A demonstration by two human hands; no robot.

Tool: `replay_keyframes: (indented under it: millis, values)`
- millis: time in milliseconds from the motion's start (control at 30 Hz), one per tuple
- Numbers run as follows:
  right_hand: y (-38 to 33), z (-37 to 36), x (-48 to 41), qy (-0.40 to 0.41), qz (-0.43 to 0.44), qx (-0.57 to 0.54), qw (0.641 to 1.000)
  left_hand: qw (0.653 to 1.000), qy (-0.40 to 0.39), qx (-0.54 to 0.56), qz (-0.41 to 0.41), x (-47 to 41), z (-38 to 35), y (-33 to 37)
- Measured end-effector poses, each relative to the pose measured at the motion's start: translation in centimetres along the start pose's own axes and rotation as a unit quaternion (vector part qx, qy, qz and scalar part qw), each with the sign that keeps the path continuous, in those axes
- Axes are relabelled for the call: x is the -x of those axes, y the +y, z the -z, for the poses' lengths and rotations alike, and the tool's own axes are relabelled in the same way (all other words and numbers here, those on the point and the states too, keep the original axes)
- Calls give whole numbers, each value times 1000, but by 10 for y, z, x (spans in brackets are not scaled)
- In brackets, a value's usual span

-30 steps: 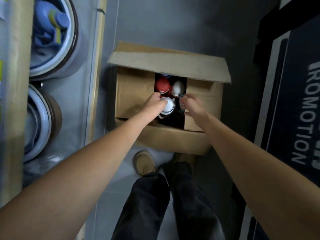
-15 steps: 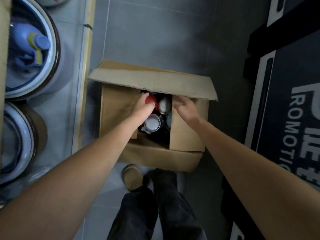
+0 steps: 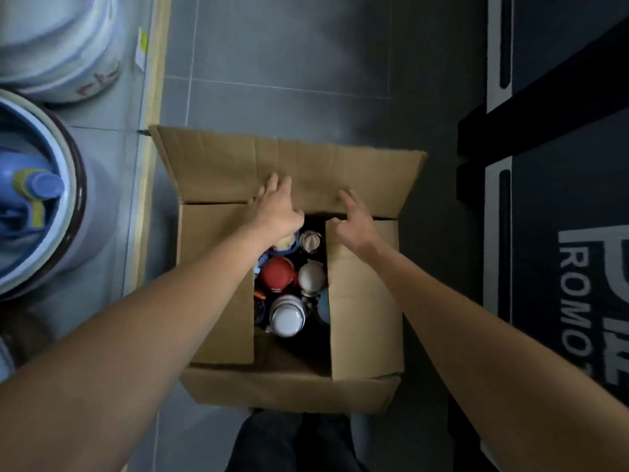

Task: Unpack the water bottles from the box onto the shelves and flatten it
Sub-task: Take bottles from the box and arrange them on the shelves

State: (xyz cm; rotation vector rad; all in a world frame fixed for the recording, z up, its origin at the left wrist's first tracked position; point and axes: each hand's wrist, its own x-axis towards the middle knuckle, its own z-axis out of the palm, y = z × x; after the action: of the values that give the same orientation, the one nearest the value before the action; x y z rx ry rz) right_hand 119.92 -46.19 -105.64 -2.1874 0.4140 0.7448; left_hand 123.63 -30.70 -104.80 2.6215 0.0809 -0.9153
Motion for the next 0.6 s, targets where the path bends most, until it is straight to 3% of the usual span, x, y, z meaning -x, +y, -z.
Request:
replay_keyframes:
  millis: [200, 400, 600]
  values:
    - [26, -30, -60, 2, 25, 142, 990, 993, -5, -102, -52, -60, -42, -23]
    - [34, -52, -70, 1, 43, 348, 936, 976, 6, -188, -107, -66, -68, -47]
    - [27, -61, -46, 17, 21, 326, 945, 976, 10, -186, -109, -49, -60, -42]
